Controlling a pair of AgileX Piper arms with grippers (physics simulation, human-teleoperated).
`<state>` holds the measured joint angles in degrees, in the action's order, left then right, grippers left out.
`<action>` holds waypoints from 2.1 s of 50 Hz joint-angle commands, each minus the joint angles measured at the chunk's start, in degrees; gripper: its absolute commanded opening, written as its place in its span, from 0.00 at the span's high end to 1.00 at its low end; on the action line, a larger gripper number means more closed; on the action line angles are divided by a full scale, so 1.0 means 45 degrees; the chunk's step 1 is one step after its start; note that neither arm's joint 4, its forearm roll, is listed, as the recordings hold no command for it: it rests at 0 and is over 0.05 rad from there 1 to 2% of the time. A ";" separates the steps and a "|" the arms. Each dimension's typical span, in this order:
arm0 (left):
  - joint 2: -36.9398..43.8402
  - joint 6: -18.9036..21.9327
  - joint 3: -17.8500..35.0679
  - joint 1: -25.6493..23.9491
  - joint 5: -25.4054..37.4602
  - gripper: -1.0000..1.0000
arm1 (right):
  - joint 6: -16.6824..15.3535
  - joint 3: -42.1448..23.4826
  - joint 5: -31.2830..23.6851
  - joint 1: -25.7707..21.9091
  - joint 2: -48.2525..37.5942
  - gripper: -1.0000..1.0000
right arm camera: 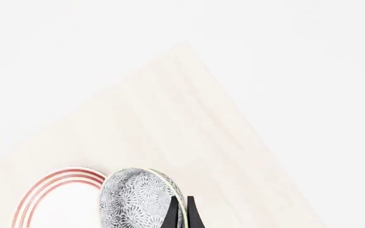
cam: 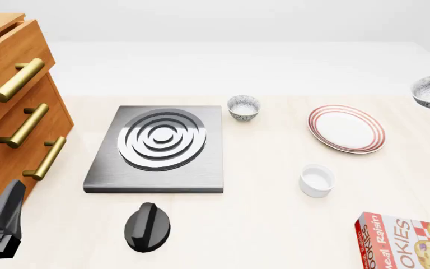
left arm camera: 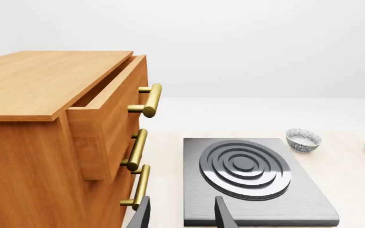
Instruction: Pick the akita bowl next to the cookies box and place it on the plate.
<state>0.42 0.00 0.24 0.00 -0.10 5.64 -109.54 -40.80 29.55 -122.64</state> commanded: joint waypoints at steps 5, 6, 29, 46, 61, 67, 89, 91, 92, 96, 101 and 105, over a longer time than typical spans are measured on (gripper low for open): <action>0.0000 0.0000 0.0000 0.0000 0.0000 0.00 | 0.1033 -0.0536 0.0021 -0.0794 -0.0703 1.00; 0.0000 0.0000 0.0000 0.0000 0.0000 0.00 | 0.0965 -0.0592 0.0016 -0.0763 -0.0744 1.00; 0.0000 0.0000 0.0000 0.0000 0.0000 0.00 | 0.1805 -0.0998 0.0210 -0.1815 -0.1710 1.00; 0.0000 0.0000 0.0000 0.0000 0.0000 0.00 | 0.1830 -0.1225 0.0212 -0.2371 -0.2098 1.00; 0.0000 0.0000 0.0000 0.0000 0.0000 0.00 | 0.2182 -0.0829 0.0527 -0.2867 -0.1954 1.00; 0.0000 0.0000 0.0000 0.0000 0.0000 0.00 | 0.2274 -0.0315 0.0814 -0.3085 -0.1711 1.00; 0.0000 0.0000 0.0000 0.0000 0.0000 0.00 | 0.2733 0.1570 0.1888 -0.3644 -0.0965 1.00; 0.0000 0.0000 0.0000 0.0000 0.0000 0.00 | 0.2746 0.1651 0.1927 -0.3656 -0.0980 1.00; 0.0000 0.0000 0.0000 0.0000 0.0000 0.00 | 0.2767 0.1715 0.1960 -0.3687 -0.0992 1.00; 0.0000 0.0000 0.0000 0.0000 0.0000 0.00 | 0.2733 0.1810 0.2002 -0.3719 -0.1081 1.00; 0.0000 0.0000 0.0000 0.0000 0.0000 0.00 | 0.2724 0.1848 0.2024 -0.3731 -0.1118 1.00; 0.0000 0.0000 0.0000 0.0000 0.0000 0.00 | 0.2775 0.1985 0.2114 -0.3797 -0.1105 1.00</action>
<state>0.42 0.00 0.24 0.00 -0.10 17.67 -101.86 -32.24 12.98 -127.87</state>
